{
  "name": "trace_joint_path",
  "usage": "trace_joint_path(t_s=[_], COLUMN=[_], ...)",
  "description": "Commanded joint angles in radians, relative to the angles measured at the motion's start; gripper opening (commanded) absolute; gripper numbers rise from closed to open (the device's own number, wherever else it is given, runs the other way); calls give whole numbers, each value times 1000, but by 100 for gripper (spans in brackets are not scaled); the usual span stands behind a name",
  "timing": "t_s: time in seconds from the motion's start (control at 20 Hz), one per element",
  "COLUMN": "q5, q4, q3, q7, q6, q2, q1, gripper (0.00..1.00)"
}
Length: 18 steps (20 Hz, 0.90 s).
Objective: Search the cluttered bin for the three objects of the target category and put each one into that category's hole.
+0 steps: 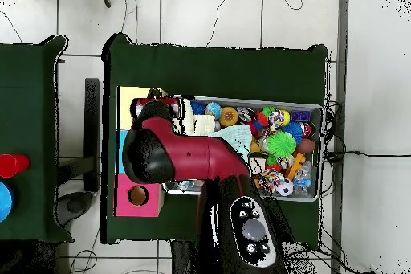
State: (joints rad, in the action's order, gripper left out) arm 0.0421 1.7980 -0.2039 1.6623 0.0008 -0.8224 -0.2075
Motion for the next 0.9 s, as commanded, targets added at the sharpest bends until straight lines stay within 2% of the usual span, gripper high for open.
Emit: trace_joint_path(t_s=[0.05, 0.5, 0.9], q5=[10, 82, 148], q4=[104, 158, 187], q3=[-76, -120, -166], q7=[99, -22, -66], q6=[160, 255, 300], q2=[-53, -100, -107], q1=[-59, -169, -249], gripper=[0, 0, 0])
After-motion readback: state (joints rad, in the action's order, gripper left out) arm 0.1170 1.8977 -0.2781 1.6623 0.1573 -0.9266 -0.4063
